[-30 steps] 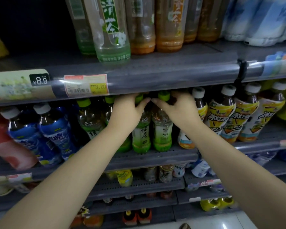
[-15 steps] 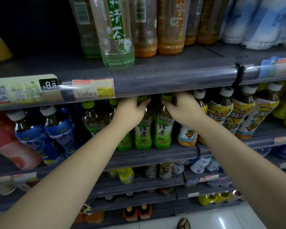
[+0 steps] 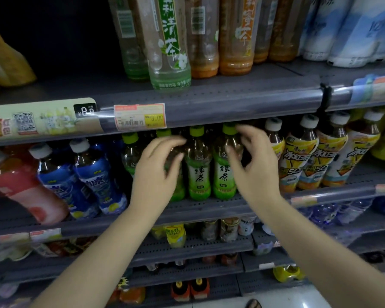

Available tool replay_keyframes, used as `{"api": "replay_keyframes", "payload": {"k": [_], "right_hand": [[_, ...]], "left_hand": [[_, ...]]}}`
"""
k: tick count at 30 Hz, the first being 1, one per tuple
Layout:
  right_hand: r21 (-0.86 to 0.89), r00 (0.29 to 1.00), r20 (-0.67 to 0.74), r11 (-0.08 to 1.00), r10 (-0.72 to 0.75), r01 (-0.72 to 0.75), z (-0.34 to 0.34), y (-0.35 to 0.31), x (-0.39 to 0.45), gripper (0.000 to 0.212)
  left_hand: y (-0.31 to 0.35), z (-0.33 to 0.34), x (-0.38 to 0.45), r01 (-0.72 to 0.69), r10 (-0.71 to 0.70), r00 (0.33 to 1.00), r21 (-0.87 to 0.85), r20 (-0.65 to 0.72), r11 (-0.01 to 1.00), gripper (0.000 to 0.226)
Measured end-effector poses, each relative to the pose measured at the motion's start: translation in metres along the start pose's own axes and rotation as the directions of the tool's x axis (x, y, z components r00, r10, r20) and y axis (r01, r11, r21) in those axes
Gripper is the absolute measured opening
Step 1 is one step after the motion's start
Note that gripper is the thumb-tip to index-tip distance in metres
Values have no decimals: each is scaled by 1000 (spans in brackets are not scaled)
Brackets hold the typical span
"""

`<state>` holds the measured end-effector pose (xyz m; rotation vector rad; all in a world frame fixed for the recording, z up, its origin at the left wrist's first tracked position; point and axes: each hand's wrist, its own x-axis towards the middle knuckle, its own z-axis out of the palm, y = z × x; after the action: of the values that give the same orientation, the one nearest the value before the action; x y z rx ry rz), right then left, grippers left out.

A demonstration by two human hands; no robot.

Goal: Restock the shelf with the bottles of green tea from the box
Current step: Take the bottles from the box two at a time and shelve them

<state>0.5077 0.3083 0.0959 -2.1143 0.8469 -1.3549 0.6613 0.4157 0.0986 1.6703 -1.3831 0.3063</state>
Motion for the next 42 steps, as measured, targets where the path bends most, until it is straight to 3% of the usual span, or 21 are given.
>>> {"api": "replay_keyframes", "payload": {"k": [2, 5, 9, 12, 15, 18, 22, 29, 37, 42], "right_hand": [[24, 999, 31, 999, -40, 40, 14, -2, -26, 44], [70, 993, 117, 997, 27, -36, 46, 3, -47, 55], [101, 994, 2, 989, 109, -109, 74, 1, -65, 65], [95, 989, -71, 988, 129, -122, 86, -4, -81, 57], [60, 968, 122, 972, 219, -227, 100, -9, -84, 59], [52, 926, 229, 947, 299, -318, 117, -16, -88, 69], [62, 901, 231, 918, 368, -391, 138, -28, -80, 76], [-54, 932, 66, 934, 355, -352, 164, -23, -68, 69], [-12, 924, -61, 926, 377, -378, 176, -11, -67, 65], [-74, 938, -83, 937, 336, -342, 179, -10, -68, 60]], "left_hand": [[-16, -3, -24, 63, -64, 988, -18, -141, 998, 29], [-38, 3, -46, 179, -181, 960, -27, -214, 983, 42], [-58, 13, -60, 255, -269, 934, -90, -236, 963, 65], [-72, 21, -63, 344, -381, 892, -182, -243, 921, 79], [-81, 24, -61, 384, -421, 860, -178, -287, 906, 76], [-87, 26, -62, 434, -464, 864, -179, -195, 883, 75], [-105, 28, -63, 575, -600, 793, -200, -105, 794, 80], [-113, 25, -68, 438, -439, 898, -54, -14, 897, 38], [-118, 22, -74, 399, -397, 916, 40, -55, 916, 40], [-120, 21, -76, 404, -401, 915, 61, -51, 913, 41]]}}
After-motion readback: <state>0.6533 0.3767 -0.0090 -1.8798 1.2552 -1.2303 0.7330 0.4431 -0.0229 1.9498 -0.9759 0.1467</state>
